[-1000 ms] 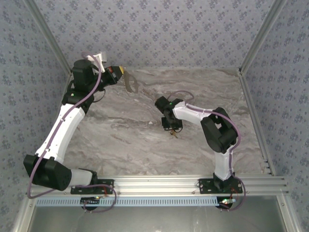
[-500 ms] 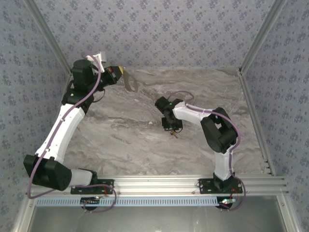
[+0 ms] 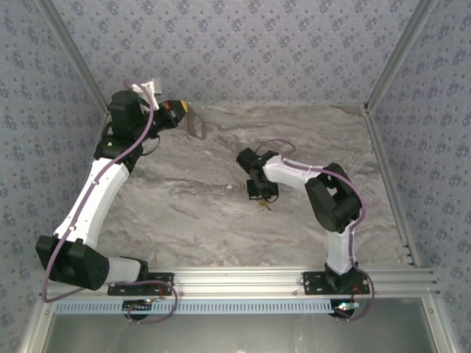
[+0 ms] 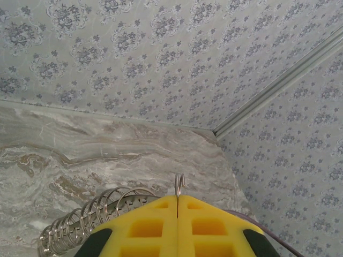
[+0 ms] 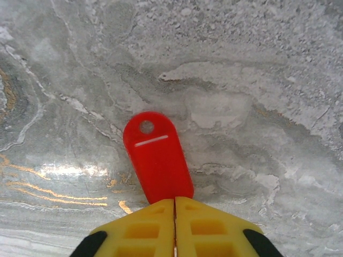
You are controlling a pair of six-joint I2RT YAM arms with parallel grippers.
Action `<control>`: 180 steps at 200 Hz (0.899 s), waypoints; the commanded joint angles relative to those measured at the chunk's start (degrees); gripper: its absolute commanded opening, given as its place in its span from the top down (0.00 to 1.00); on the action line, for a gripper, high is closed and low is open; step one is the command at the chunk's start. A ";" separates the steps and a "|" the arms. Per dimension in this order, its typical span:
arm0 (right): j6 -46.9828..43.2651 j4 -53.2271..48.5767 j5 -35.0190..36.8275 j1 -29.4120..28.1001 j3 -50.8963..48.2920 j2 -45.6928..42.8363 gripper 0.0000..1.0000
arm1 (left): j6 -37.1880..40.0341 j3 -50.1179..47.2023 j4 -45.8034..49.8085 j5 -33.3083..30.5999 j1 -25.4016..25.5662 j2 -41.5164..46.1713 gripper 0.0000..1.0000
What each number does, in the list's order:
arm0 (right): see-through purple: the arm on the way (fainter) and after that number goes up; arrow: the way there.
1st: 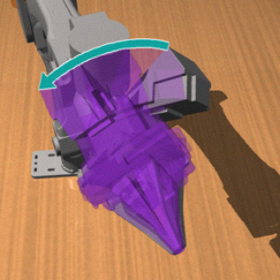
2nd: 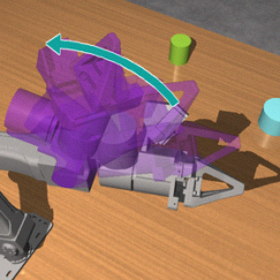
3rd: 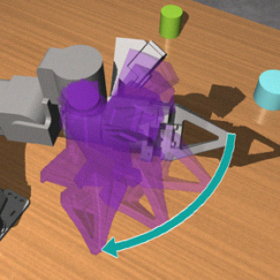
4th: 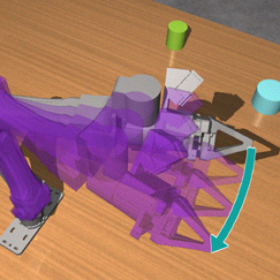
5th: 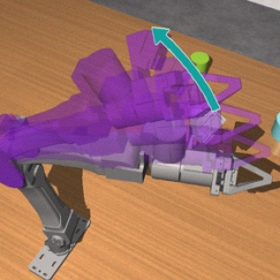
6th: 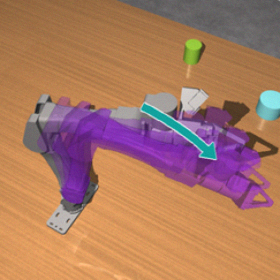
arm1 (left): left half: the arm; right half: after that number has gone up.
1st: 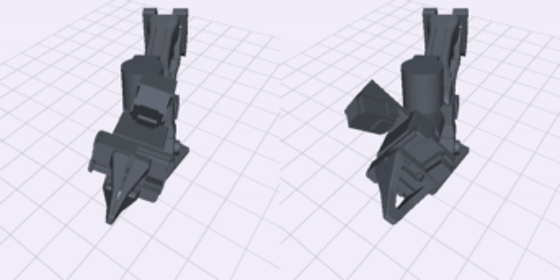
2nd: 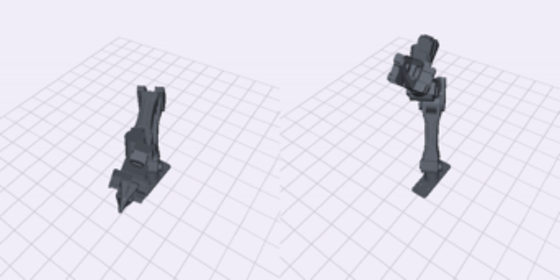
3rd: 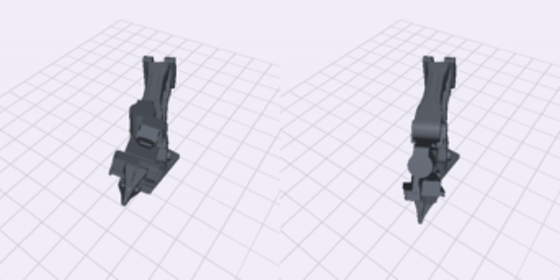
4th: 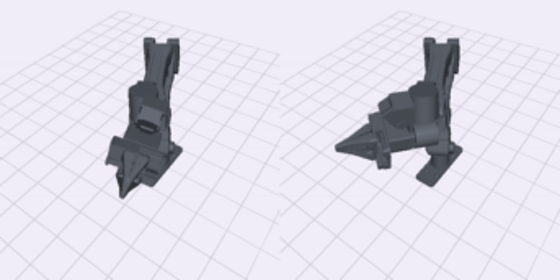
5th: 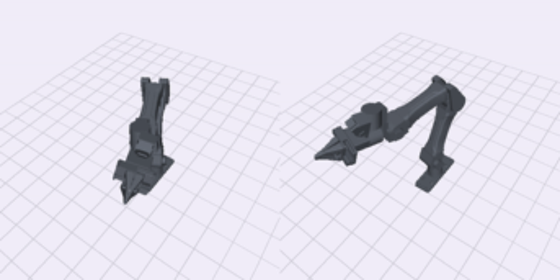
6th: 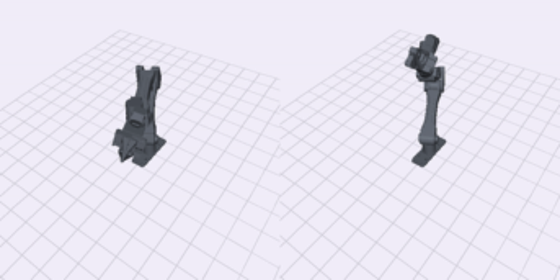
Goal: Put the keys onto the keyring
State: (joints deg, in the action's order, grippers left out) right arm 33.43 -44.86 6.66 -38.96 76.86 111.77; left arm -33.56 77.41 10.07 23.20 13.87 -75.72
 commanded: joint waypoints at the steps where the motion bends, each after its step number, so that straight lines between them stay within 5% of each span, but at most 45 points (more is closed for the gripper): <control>1: 0.12 -2.56 -0.16 0.39 0.54 -0.32 0.95 | -0.08 -0.22 -3.30 1.22 -0.33 1.12 1.00; 57: -0.68 -2.44 -4.98 4.17 0.02 -9.70 1.00 | -0.02 1.16 -3.59 3.04 -0.33 0.15 1.00; 105: -4.53 10.07 -24.61 14.07 -3.28 -24.69 1.00 | 2.29 3.39 -3.81 6.87 0.64 -0.30 1.00; 152: 0.65 31.48 -47.07 23.45 -5.03 -32.79 1.00 | 7.25 6.04 -4.91 10.21 4.37 -1.04 1.00; 180: 16.31 55.12 -58.01 27.81 -8.04 -34.38 1.00 | 10.90 7.38 -5.90 12.04 6.96 -1.34 1.00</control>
State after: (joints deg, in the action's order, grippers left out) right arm 36.64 -13.13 -36.60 -13.80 70.89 78.72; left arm -27.49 81.89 8.01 31.66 19.05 -76.90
